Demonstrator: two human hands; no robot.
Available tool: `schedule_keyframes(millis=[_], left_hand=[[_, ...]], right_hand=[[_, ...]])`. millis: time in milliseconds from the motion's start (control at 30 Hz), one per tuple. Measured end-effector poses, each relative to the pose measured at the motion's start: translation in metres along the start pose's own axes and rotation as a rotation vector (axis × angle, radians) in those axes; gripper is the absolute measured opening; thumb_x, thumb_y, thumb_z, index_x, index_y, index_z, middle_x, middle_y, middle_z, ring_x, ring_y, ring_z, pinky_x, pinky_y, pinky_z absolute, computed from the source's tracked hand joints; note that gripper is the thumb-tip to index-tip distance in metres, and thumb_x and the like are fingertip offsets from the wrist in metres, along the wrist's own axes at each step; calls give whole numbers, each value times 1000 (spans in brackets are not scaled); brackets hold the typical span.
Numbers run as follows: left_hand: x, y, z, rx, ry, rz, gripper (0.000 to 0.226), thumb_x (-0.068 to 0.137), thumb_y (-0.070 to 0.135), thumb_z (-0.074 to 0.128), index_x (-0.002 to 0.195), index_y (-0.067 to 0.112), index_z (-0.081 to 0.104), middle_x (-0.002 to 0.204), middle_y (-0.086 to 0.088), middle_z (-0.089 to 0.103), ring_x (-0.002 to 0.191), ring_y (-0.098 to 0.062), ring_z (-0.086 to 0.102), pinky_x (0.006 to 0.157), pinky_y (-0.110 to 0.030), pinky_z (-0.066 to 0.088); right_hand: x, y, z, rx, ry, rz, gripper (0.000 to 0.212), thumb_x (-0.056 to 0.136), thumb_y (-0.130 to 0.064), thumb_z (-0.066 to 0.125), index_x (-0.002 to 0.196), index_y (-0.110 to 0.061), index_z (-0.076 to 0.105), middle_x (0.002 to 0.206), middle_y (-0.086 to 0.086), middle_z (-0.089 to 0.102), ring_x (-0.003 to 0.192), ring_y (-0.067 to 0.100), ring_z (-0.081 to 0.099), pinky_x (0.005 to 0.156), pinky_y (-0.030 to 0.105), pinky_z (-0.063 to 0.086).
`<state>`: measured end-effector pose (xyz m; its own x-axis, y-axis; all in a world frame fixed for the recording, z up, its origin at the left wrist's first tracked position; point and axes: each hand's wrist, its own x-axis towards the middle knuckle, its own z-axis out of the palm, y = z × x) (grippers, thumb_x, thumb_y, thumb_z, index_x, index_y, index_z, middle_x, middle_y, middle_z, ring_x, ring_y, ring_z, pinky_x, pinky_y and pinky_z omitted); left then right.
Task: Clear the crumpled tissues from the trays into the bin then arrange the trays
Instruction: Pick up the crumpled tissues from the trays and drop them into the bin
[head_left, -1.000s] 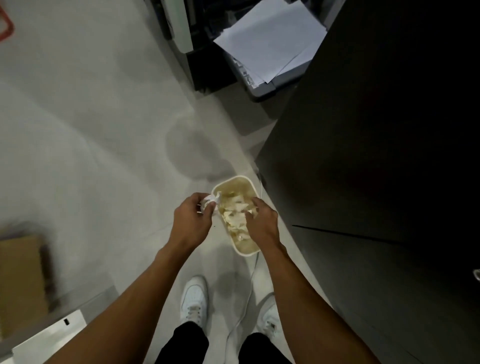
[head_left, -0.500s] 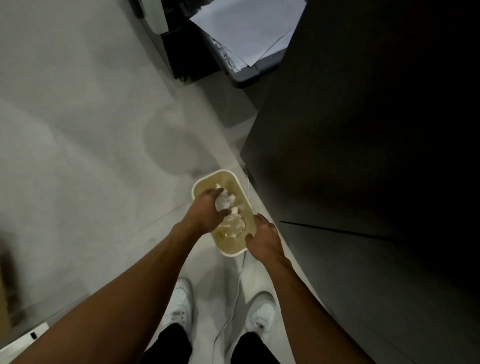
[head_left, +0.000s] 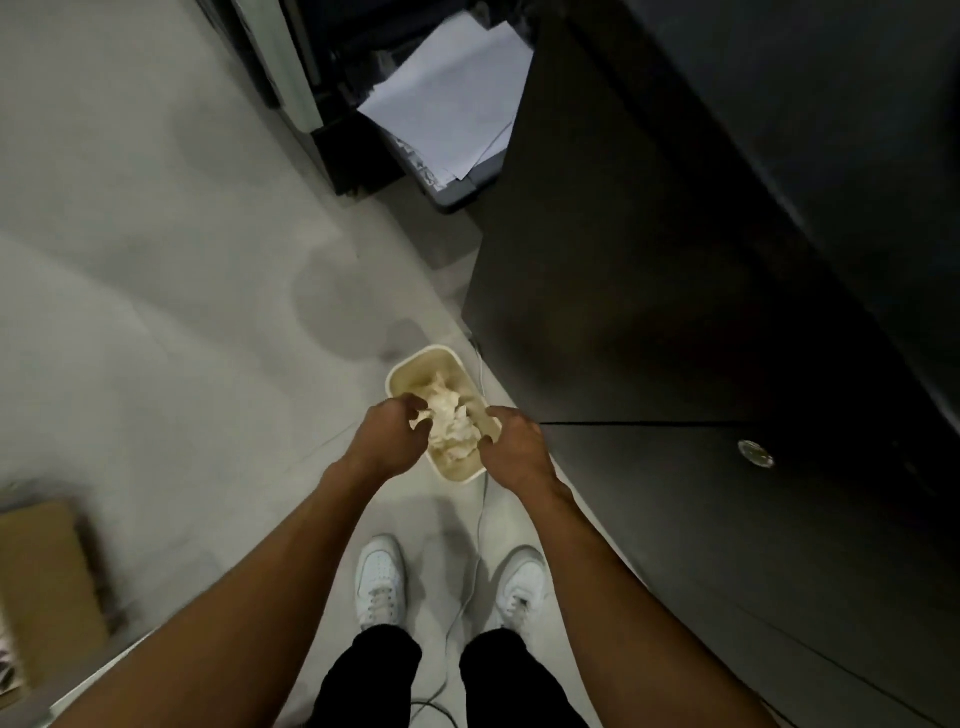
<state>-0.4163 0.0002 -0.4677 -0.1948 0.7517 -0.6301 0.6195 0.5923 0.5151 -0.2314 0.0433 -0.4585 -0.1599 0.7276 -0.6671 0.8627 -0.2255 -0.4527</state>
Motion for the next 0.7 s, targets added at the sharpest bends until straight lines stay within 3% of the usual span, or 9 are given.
schedule_keyframes(millis=[167, 367, 533, 633, 700], left_hand=[[-53, 52, -46, -40, 11, 63, 30, 97, 26, 61, 124, 15, 66, 113, -2, 74, 99, -21, 70, 96, -29, 50], [-125, 115, -98, -124, 57, 190, 27, 98, 20, 62, 124, 15, 68, 120, -4, 71, 102, -21, 68, 90, -29, 53], [-177, 167, -130, -166, 30, 245, 24, 99, 24, 62, 123, 22, 65, 112, 4, 69, 100, -15, 64, 85, -28, 51], [-201, 200, -146, -165, 47, 318, 21, 98, 29, 64, 119, 26, 67, 106, 7, 69, 99, -12, 66, 86, -25, 47], [-218, 224, -156, -178, 46, 373, 21, 99, 28, 63, 119, 26, 67, 104, 10, 68, 100, -10, 65, 85, -21, 46]], right_hand=[[-58, -41, -47, 59, 57, -30, 51, 95, -21, 66, 144, -18, 54, 145, 6, 56, 132, 27, 53, 104, 35, 48], [-140, -79, -104, 209, 163, -52, 52, 94, -20, 67, 145, -22, 54, 145, 2, 57, 134, 25, 53, 104, 34, 47], [-208, -104, -153, 237, 300, -112, 48, 95, -18, 64, 143, -20, 57, 144, 0, 58, 135, 22, 49, 106, 24, 37], [-245, -111, -182, 278, 411, -147, 48, 93, -20, 66, 140, -23, 59, 143, 1, 58, 136, 23, 49, 113, 38, 43], [-269, -112, -200, 301, 486, -145, 48, 91, -23, 67, 138, -26, 59, 142, 0, 59, 134, 21, 50, 112, 40, 44]])
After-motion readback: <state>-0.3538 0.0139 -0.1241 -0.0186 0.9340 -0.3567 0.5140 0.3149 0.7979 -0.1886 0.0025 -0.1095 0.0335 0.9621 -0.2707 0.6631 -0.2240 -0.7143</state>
